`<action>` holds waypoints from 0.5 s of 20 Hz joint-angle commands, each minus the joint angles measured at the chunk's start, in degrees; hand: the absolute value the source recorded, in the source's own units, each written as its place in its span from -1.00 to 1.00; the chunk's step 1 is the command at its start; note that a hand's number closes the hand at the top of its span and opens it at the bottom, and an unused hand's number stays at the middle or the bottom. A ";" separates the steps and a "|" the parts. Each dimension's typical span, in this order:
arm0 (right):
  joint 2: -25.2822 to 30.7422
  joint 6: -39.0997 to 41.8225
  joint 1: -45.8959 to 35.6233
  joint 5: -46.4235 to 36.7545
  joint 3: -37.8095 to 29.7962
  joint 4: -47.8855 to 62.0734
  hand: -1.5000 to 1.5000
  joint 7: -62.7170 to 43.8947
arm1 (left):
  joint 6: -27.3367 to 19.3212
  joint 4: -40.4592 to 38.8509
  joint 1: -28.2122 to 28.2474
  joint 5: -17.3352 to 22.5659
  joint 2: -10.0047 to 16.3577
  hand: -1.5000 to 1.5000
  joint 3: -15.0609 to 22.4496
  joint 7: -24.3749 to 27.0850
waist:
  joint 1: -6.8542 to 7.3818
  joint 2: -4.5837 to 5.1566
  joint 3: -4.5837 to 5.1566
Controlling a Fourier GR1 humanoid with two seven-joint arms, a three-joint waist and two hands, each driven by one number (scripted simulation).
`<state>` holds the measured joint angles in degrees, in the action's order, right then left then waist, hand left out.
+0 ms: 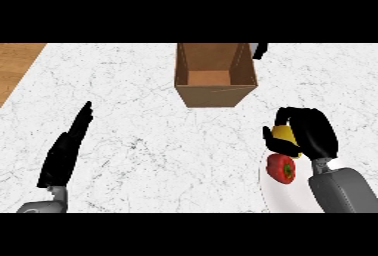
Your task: Pick the lemon from the plate and place it in the cardboard box
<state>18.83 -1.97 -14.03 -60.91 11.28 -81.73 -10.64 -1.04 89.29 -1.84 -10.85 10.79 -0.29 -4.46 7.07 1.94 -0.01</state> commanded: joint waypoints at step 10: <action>14.94 12.93 -25.65 14.94 -4.25 17.93 1.00 40.69 | 0.43 -1.64 -4.63 -1.24 -1.16 0.00 2.29 -0.18 | 1.95 1.31 -0.32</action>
<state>31.05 8.20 -32.86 -50.98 9.99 -69.64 20.15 -0.43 88.48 -5.12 -11.56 9.69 1.81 -4.58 9.41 3.09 -0.29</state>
